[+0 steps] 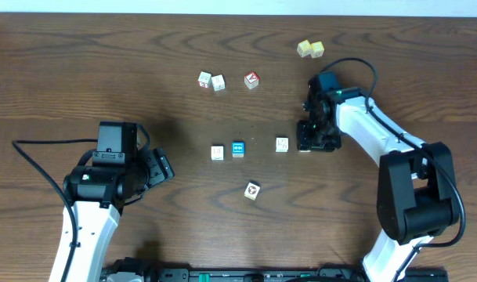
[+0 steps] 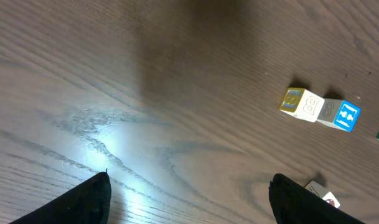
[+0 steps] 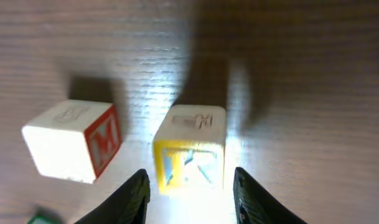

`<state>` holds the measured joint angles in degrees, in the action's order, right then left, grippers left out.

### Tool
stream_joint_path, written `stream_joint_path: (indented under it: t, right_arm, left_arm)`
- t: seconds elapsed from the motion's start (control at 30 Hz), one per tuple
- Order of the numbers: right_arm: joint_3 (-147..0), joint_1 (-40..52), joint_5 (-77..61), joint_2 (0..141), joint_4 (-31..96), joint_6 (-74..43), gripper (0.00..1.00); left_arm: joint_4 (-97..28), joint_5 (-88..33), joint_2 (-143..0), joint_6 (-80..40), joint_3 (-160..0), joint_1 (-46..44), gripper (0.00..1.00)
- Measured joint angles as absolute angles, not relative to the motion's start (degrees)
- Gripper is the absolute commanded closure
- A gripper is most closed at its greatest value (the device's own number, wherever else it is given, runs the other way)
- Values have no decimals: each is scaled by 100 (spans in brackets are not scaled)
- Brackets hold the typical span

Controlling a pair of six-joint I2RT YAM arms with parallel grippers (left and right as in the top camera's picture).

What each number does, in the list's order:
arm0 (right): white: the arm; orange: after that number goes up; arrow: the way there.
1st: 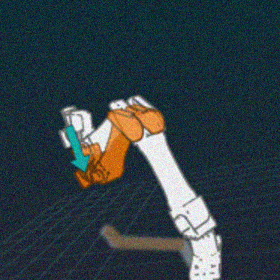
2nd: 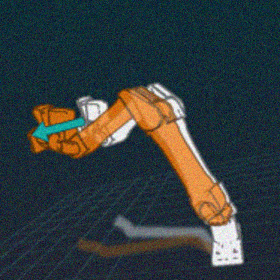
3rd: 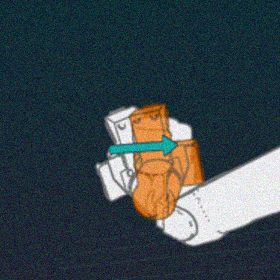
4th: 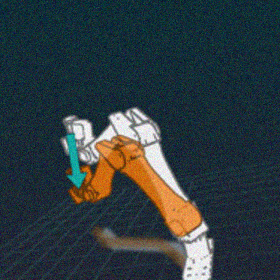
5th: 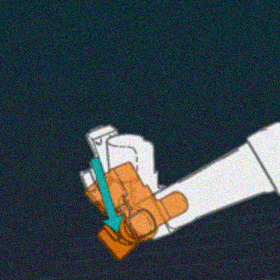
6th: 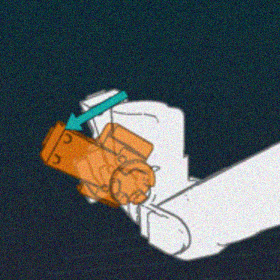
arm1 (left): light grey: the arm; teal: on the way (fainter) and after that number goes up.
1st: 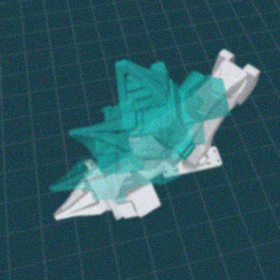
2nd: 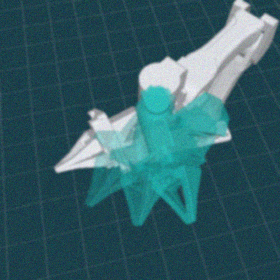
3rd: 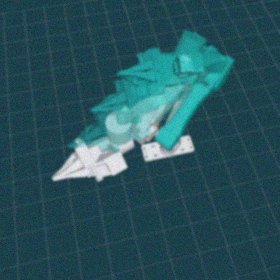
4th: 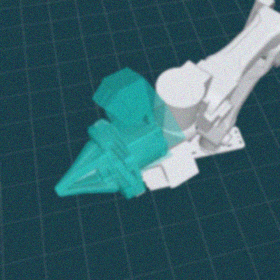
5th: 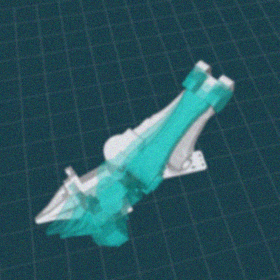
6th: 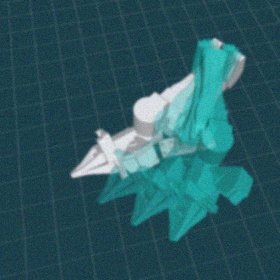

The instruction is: Lift 5 blocks

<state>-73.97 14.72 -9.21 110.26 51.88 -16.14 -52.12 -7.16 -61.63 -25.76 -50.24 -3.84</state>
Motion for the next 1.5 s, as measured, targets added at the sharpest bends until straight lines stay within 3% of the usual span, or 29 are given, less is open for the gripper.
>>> stream_joint_path:
  t: [0.2,0.4,0.5,1.03,1.5]
  right_arm:
    - [-8147,1470,-928,11026,6031,-1621,43]
    - [-8783,1476,-1378,11026,7081,-1588,46]
    - [-8818,1584,-1693,11026,7343,-1549,34]
    - [-8414,3951,-1704,11026,6836,-1100,15]
    - [-7937,5251,-517,11026,6204,-478,14]
  left_arm:
    - [-5216,-716,-6163,-2576,-5024,-384,18]
    - [-5212,-716,-6163,-2576,-5024,-384,19]
    - [-5212,-716,-6163,-2576,-5024,-384,19]
    - [-5245,-421,-6163,-2858,-5024,-281,18]
    - [-5795,-132,-6163,-3129,-5024,1529,18]
